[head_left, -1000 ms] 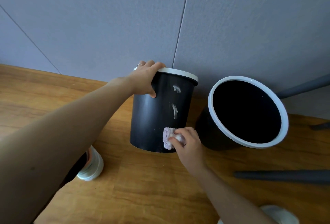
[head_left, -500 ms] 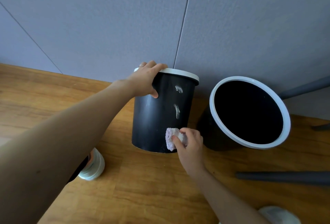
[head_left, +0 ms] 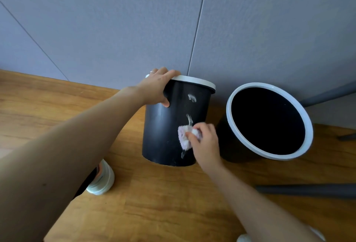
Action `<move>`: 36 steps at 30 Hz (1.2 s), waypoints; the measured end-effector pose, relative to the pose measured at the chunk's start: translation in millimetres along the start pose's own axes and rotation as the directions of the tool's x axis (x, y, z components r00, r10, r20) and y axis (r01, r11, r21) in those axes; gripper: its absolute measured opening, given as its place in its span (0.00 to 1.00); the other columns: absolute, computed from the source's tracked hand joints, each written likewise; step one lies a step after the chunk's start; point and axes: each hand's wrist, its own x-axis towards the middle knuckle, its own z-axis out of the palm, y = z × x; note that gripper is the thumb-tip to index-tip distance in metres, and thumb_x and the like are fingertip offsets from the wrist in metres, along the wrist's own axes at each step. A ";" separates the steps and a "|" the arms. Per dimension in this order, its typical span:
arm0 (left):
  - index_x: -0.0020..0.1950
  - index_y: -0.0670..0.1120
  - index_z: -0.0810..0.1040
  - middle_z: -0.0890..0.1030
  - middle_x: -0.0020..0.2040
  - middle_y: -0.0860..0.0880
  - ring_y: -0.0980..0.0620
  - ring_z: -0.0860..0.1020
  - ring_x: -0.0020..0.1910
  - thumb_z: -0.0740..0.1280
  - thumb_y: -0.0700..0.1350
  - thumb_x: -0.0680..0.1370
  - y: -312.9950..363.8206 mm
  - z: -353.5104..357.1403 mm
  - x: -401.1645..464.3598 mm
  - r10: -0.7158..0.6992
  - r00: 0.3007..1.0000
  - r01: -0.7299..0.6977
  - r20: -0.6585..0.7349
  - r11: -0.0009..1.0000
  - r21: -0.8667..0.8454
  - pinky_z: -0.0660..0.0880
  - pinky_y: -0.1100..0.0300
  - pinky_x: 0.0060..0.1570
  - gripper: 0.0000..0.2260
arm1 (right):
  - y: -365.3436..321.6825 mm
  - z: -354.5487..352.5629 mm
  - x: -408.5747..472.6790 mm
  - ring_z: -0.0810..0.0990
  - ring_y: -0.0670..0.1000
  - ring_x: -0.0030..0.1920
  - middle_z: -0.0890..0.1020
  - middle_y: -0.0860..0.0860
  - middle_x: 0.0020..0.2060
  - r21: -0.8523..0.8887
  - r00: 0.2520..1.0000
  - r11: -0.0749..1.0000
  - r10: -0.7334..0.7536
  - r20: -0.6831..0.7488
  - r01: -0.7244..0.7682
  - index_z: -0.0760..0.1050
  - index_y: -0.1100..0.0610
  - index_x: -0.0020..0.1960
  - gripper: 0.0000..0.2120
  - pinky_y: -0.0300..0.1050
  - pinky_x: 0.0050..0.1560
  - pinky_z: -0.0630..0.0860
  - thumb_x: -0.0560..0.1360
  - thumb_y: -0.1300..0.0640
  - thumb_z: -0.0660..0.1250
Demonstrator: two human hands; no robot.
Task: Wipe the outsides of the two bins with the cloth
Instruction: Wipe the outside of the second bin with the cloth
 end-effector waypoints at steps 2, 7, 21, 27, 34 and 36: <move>0.71 0.56 0.62 0.68 0.60 0.48 0.41 0.65 0.61 0.80 0.45 0.61 -0.4 -0.1 -0.8 -0.001 1.000 0.001 -0.005 1.000 0.000 0.68 0.44 0.60 0.43 | -8.2 -8.9 20.6 0.73 0.46 0.47 0.70 0.48 0.51 -0.005 0.998 1.000 -0.011 -0.059 0.011 0.74 0.52 0.50 0.04 0.33 0.45 0.70 0.77 0.55 0.68; 0.71 0.56 0.62 0.68 0.60 0.48 0.42 0.65 0.61 0.81 0.44 0.62 -2.1 -0.8 -1.3 0.005 1.000 -0.005 -0.006 1.000 -0.001 0.68 0.45 0.60 0.43 | -4.8 -9.3 20.5 0.74 0.46 0.48 0.71 0.48 0.50 -0.005 0.999 0.999 -0.036 -0.040 0.036 0.75 0.53 0.51 0.04 0.31 0.43 0.70 0.77 0.55 0.68; 0.70 0.56 0.62 0.68 0.60 0.49 0.43 0.64 0.61 0.81 0.45 0.61 -0.9 2.2 -1.7 0.049 0.999 -0.049 -0.010 0.999 -0.001 0.67 0.50 0.59 0.43 | -36.0 -21.0 64.8 0.73 0.53 0.47 0.72 0.51 0.46 -0.047 0.976 0.991 -0.132 -0.175 0.126 0.76 0.57 0.46 0.04 0.43 0.47 0.69 0.74 0.58 0.70; 0.71 0.56 0.63 0.69 0.60 0.48 0.43 0.65 0.61 0.81 0.45 0.61 -6.3 3.3 -1.0 0.042 0.999 -0.042 -0.030 0.999 0.000 0.67 0.50 0.58 0.44 | -22.1 -15.9 43.8 0.73 0.49 0.48 0.71 0.47 0.47 -0.081 0.983 0.980 -0.183 -0.030 0.180 0.76 0.55 0.48 0.02 0.38 0.45 0.70 0.76 0.56 0.68; 0.70 0.58 0.62 0.68 0.60 0.49 0.44 0.65 0.60 0.81 0.46 0.61 -7.4 6.4 -2.7 0.052 0.998 -0.052 -0.042 0.999 0.014 0.67 0.49 0.57 0.43 | -30.5 -23.0 52.5 0.74 0.51 0.45 0.72 0.49 0.45 -0.111 0.981 0.978 -0.182 -0.065 0.174 0.77 0.57 0.45 0.03 0.41 0.43 0.67 0.75 0.58 0.69; 0.70 0.58 0.62 0.69 0.59 0.50 0.44 0.65 0.60 0.81 0.46 0.61 -6.6 6.2 -3.5 0.058 0.997 -0.057 -0.044 0.998 0.019 0.67 0.51 0.56 0.43 | -48.3 -26.6 75.6 0.75 0.53 0.45 0.73 0.50 0.45 -0.081 0.974 0.992 -0.109 -0.198 0.095 0.76 0.57 0.43 0.04 0.39 0.43 0.65 0.74 0.57 0.70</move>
